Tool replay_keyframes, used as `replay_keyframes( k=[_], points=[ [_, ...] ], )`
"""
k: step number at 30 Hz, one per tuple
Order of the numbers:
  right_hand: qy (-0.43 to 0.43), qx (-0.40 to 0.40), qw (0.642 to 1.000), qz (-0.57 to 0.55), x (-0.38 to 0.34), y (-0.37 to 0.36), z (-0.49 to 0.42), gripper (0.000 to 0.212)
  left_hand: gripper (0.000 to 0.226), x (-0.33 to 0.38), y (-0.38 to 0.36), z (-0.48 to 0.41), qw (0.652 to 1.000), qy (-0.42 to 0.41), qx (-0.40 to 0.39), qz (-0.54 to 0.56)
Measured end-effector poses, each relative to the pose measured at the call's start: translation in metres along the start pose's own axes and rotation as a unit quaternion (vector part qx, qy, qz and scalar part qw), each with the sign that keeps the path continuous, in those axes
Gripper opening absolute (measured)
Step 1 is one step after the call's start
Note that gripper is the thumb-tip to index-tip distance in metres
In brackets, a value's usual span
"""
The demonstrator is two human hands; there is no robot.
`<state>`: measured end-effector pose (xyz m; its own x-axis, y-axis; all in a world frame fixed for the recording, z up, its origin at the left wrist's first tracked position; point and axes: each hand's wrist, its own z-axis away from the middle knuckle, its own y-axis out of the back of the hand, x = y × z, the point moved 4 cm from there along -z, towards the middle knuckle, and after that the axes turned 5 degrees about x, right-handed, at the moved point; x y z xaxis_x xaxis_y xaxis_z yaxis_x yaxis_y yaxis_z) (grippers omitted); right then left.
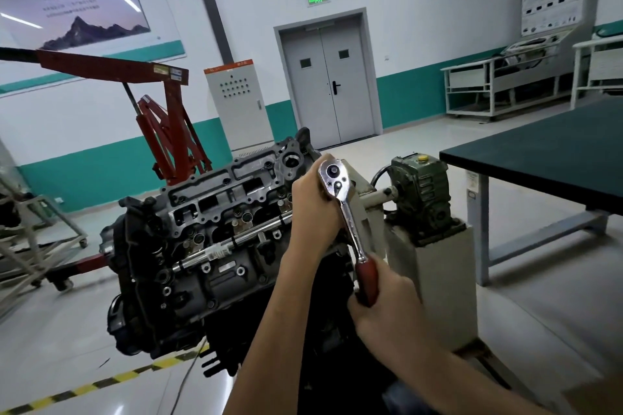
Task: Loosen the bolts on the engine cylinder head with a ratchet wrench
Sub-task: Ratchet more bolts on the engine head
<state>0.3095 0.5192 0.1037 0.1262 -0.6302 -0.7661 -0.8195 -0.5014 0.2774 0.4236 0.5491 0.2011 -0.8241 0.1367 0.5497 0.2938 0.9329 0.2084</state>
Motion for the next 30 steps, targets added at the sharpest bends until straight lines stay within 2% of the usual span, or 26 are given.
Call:
replay_keyframes(
  k=[3, 6, 9, 12, 15, 18, 21, 23, 25, 27, 30],
  points=[
    [-0.004, -0.011, 1.0, -0.012, -0.001, -0.006, 0.001, 0.032, 0.04, 0.0, 0.003, -0.004, 1.0, 0.011, -0.019, -0.002],
    [0.043, -0.06, 0.992, 0.104, 0.016, 0.025, -0.02, 0.024, 0.044, -0.001, 0.002, -0.005, 0.999, 0.041, -0.026, -0.001],
    [0.121, -0.094, 0.961, 0.232, 0.023, 0.067, -0.06, 0.027, 0.041, 0.001, -0.001, -0.006, 0.998, 0.036, -0.047, -0.004],
    [0.217, -0.057, 0.914, 0.337, 0.008, 0.097, -0.106, 0.03, 0.043, 0.006, 0.002, -0.009, 0.997, 0.034, -0.07, 0.005],
    [0.234, -0.064, 0.896, 0.372, -0.002, 0.102, -0.126, 0.03, 0.035, 0.007, 0.004, -0.011, 0.994, 0.038, -0.104, -0.008],
    [0.188, -0.073, 0.926, 0.319, 0.011, 0.094, -0.104, 0.028, 0.035, 0.004, 0.005, -0.007, 0.995, 0.033, -0.089, 0.007],
    [0.09, -0.076, 0.971, 0.207, 0.021, 0.069, -0.058, 0.028, 0.03, 0.004, 0.003, 0.001, 0.999, 0.003, -0.037, 0.009],
    [0.053, -0.046, 0.989, 0.127, 0.016, 0.043, -0.029, 0.033, 0.027, 0.002, -0.001, 0.004, 1.0, -0.015, 0.002, -0.003],
    [0.016, -0.01, 0.999, 0.042, 0.004, 0.016, -0.006, 0.026, 0.034, -0.001, -0.002, 0.004, 0.999, -0.016, 0.034, -0.011],
    [-0.006, -0.007, 1.0, -0.015, -0.005, -0.003, 0.006, 0.033, 0.042, -0.003, -0.001, 0.003, 0.999, -0.01, 0.03, -0.004],
    [-0.001, -0.028, 1.0, 0.011, 0.002, 0.003, -0.001, 0.031, 0.047, -0.003, -0.001, -0.001, 1.0, 0.018, 0.0, 0.005]
  ],
)
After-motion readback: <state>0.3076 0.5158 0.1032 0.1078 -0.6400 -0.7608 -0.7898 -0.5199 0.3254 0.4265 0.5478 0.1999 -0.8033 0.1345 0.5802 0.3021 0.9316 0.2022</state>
